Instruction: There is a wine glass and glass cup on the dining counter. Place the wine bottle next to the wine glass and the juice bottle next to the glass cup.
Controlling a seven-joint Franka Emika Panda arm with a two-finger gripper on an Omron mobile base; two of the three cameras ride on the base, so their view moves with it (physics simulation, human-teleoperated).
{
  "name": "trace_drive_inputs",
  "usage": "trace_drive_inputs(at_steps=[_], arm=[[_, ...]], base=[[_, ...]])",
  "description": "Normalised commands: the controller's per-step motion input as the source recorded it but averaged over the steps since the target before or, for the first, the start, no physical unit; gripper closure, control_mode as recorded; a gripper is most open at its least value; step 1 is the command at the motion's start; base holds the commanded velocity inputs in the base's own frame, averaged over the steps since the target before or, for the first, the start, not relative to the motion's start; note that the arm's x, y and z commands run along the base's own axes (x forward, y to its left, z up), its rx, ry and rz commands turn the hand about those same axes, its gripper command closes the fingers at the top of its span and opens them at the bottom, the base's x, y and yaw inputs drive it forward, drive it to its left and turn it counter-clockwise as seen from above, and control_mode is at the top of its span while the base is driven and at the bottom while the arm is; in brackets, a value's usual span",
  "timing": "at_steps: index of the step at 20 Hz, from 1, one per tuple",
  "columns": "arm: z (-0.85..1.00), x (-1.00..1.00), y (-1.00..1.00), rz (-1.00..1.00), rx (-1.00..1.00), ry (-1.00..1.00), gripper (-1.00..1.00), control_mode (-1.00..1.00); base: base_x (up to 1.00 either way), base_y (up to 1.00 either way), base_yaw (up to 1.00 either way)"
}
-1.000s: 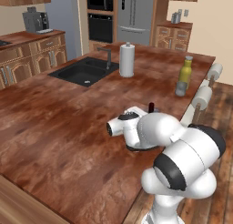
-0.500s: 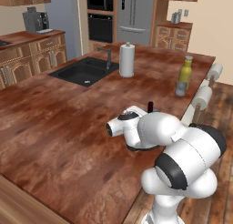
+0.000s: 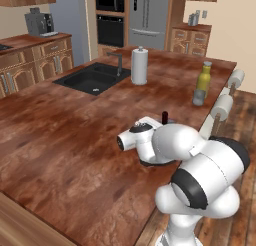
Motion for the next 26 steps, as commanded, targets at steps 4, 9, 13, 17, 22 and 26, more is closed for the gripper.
trace_drive_inputs(at_steps=[4,9,13,17,22,26], arm=[[-0.13,-0.07,-0.01,0.00,0.05,-0.07,-1.00,-1.00],[-0.09,-0.06,0.00,0.00,0.04,-0.07,-1.00,-1.00],[-0.03,0.00,0.00,0.00,0.03,-0.06,-1.00,-1.00],[-0.07,0.00,0.01,0.00,0.03,-0.04,-1.00,-1.00],[-0.09,0.00,0.08,0.00,0.04,-0.02,-1.00,-1.00],[-0.15,-0.03,0.16,0.00,0.02,0.00,-1.00,-1.00]], base=[[0.00,0.00,0.00],[0.00,0.00,0.00],[0.00,0.00,0.00],[0.00,0.00,0.00],[0.00,0.00,0.00],[0.00,0.00,0.00]])
